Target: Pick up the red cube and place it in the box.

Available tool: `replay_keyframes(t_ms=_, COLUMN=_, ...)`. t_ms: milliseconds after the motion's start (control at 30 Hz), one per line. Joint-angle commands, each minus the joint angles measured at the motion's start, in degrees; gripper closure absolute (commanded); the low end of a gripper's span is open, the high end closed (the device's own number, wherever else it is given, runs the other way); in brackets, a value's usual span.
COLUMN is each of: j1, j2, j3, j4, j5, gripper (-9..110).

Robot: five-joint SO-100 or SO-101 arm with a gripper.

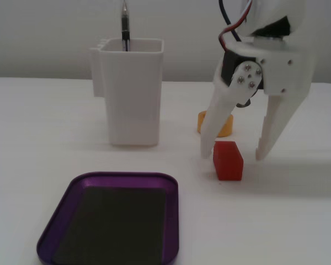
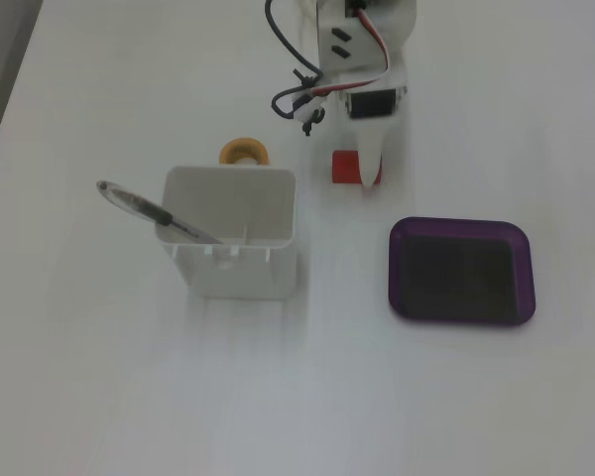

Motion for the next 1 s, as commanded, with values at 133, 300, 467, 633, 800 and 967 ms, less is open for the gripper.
replay_keyframes(t_ms=133, j1=0.26, j2=-5.63, j3=-1.58, j4=-4.57, j5=0.26, gripper=77)
replay_keyframes(t_ms=300, j1=0.00, j2=-6.24, j3=-1.58, j4=-4.39, j5=0.18, gripper=90)
replay_keyframes(t_ms=467, j1=-0.70, j2=-6.06, j3=-2.29, j4=-3.60, j5=-0.35, gripper=102)
replay_keyframes(t_ms=633, j1=-0.88, j2=-3.69, j3=-2.46, j4=-0.18, j5=-0.53, gripper=102)
replay_keyframes(t_ms=800, j1=-3.60, j2=7.21, j3=-2.02, j4=0.70, j5=-3.16, gripper=102)
replay_keyframes(t_ms=967, j1=-8.88, j2=18.63, j3=-2.37, j4=4.48, j5=-5.36, gripper=102)
